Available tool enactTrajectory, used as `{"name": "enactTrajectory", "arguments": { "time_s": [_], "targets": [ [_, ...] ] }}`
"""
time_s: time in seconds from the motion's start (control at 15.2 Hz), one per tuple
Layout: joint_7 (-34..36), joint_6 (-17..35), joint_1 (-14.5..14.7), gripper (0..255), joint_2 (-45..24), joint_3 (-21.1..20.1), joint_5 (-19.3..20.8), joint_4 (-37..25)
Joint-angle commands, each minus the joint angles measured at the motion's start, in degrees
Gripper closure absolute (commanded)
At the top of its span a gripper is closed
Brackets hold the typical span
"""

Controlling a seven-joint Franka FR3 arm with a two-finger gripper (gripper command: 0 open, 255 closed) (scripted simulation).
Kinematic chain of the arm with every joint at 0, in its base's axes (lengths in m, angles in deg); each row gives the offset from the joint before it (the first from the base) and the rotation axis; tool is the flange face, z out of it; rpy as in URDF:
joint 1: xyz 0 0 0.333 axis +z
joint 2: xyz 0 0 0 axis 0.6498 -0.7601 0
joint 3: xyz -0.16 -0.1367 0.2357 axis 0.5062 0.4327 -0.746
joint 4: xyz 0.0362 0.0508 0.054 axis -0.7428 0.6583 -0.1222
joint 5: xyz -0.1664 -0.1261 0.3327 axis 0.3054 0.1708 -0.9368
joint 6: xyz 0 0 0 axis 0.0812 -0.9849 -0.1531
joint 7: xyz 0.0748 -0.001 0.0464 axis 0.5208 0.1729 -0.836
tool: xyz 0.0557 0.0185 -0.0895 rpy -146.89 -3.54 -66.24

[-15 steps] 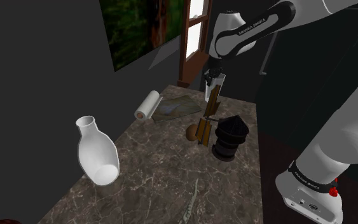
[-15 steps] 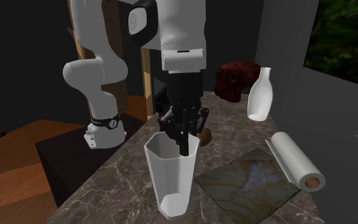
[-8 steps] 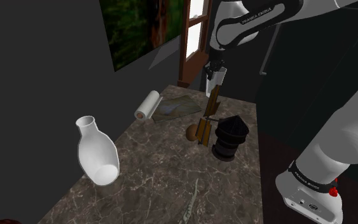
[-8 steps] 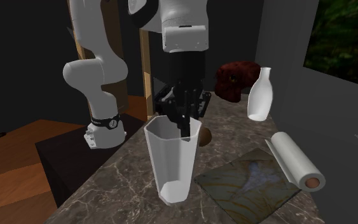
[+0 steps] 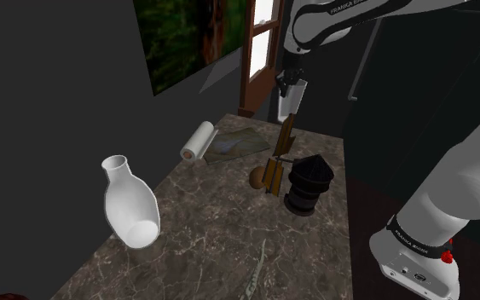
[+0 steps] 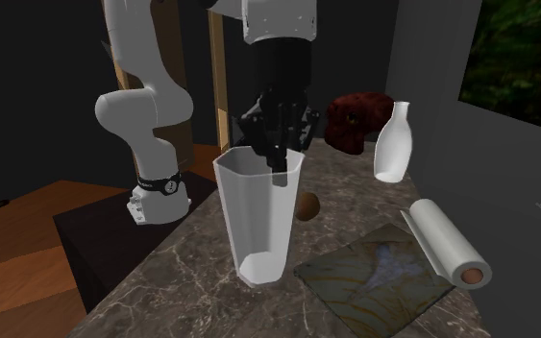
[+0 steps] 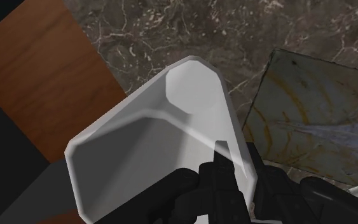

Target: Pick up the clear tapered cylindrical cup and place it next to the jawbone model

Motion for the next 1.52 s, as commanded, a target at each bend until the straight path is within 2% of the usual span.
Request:
{"name": "enactTrajectory", "arguments": {
  "time_s": [0.0, 1.45],
  "targets": [
    [-0.2, -1.6, 0.0, 255, 0.4, 0.0, -0.1, -1.2],
    [-1.7, -18.5, 0.2, 255, 1.5, -0.2, -0.8, -17.0]
  ]
}}
